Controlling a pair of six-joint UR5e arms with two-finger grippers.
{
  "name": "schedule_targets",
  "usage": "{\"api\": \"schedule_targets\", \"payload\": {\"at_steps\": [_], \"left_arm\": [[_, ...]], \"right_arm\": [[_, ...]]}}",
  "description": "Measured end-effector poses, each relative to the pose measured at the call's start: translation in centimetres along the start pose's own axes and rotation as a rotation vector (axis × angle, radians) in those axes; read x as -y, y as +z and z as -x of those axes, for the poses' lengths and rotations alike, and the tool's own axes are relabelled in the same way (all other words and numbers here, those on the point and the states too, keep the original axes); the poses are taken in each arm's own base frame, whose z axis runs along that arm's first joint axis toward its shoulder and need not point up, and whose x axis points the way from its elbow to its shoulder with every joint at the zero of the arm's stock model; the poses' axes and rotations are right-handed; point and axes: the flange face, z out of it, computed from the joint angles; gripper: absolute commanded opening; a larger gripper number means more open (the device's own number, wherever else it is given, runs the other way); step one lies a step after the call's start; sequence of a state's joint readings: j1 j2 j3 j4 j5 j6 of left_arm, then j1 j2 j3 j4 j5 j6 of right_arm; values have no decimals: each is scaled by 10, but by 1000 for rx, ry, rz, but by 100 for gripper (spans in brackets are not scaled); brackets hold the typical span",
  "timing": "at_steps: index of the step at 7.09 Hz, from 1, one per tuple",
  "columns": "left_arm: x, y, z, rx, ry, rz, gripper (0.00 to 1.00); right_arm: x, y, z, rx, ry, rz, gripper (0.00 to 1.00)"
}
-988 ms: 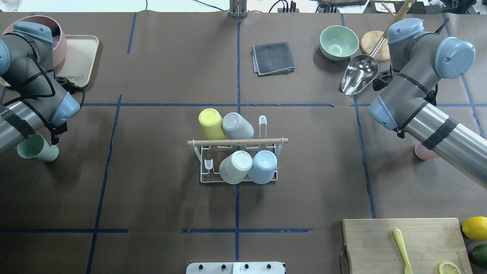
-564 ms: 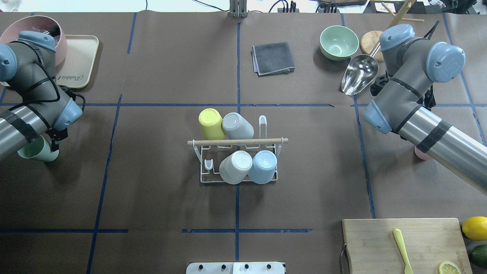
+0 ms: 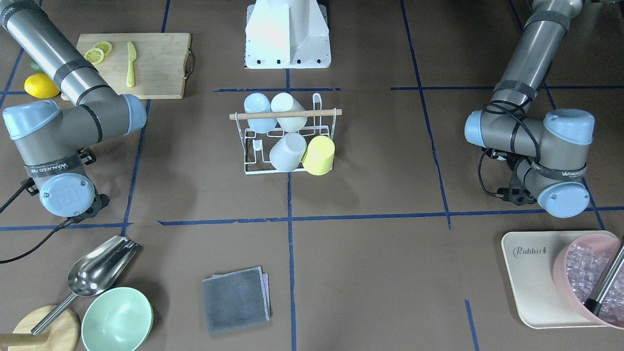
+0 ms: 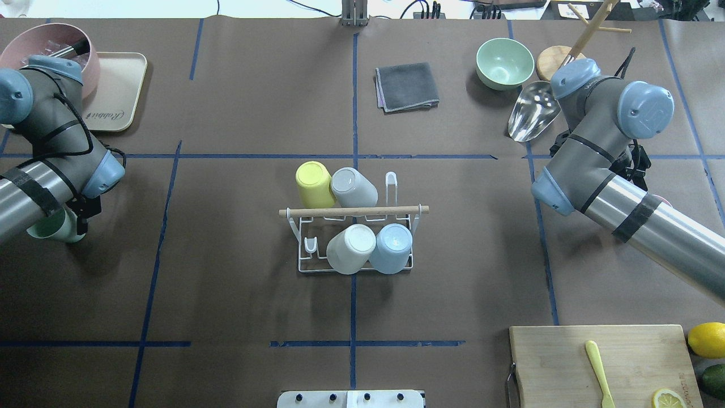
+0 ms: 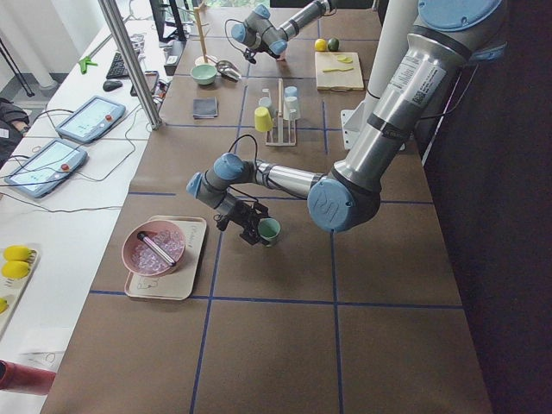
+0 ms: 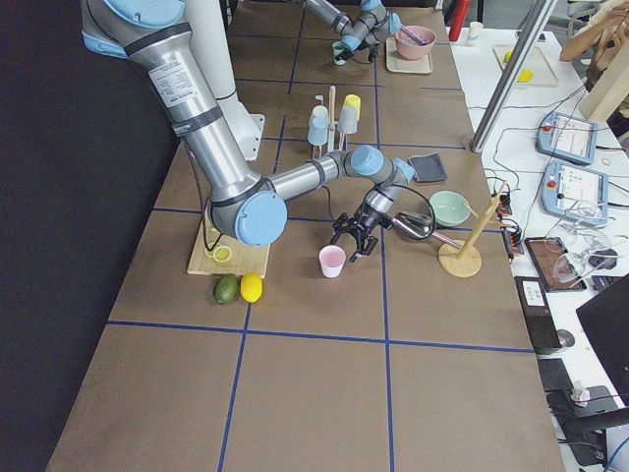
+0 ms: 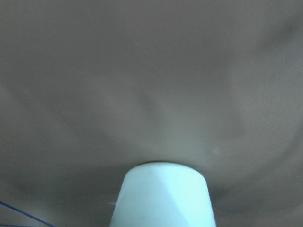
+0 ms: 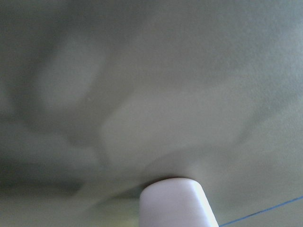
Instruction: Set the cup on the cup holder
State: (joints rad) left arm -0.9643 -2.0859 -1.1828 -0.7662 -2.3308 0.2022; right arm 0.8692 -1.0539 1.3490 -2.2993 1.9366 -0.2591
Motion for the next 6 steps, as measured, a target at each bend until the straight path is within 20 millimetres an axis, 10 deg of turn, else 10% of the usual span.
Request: {"api": "schedule_targets", "payload": {"at_steps": [1, 3, 6], "left_arm": [[0, 3, 0, -1, 2, 11, 99], [0, 8, -4, 4, 8, 22, 20], [-3, 6, -8, 5, 16, 18, 6]], "right_arm": [[-2, 6, -1, -7, -17, 24, 100], [2, 23, 9, -15, -58, 63, 100], [5, 35, 15, -73, -120, 122, 100]]}}
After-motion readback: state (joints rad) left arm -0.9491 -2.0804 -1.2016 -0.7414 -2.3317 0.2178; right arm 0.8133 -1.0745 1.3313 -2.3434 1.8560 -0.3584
